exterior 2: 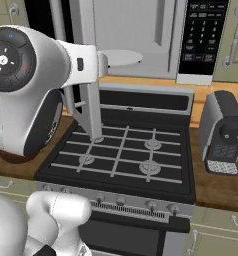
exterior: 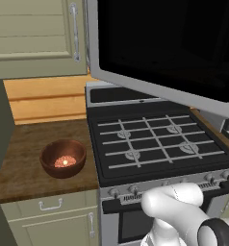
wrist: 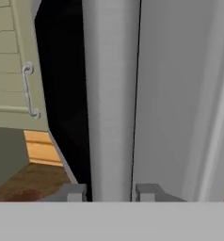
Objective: Open the microwave, place the bowl with waffle inside the microwave, then close the microwave door and turn it on.
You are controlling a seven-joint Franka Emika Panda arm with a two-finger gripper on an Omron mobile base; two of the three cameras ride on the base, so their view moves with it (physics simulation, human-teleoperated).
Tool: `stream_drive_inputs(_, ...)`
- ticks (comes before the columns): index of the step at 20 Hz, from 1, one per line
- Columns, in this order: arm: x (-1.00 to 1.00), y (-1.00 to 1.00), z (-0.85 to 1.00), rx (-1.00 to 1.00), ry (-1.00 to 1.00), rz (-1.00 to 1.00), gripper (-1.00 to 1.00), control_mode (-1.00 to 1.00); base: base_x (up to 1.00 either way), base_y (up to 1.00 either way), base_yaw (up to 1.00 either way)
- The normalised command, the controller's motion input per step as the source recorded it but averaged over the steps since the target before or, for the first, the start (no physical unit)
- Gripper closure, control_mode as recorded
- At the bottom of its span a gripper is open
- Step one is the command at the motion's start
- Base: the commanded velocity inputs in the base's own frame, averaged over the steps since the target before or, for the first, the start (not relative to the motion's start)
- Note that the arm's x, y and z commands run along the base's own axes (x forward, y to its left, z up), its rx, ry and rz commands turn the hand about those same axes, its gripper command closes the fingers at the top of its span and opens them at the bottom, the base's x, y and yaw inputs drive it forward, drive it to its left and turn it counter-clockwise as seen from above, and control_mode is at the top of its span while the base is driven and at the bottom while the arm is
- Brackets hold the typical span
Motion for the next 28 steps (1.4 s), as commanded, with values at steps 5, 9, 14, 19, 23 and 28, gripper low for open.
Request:
stream_drive_inputs(5,0.00,0.00,0.00,0.00,0.00,0.00,-1.00,-1.00,0.00,0.00,0.00)
stream_drive_inputs(9,0.00,0.00,0.00,0.00,0.00,0.00,-1.00,-1.00,0.00,0.00,0.00)
stream_drive_inputs(14,0.00,0.00,0.00,0.00,0.00,0.00,-1.00,-1.00,0.00,0.00,0.00)
stream_drive_inputs(19,-0.16,0.01,0.00,0.00,-0.01,0.00,-1.00,-1.00,0.00,0.00,0.00)
stream_drive_inputs(23,-0.81,0.05,0.00,-0.01,-0.10,0.01,-1.00,-1.00,0.00,0.00,0.00)
stream_drive_inputs(28,-0.64,-0.33,0.00,0.01,-0.08,0.09,-1.00,-1.00,0.00,0.00,0.00)
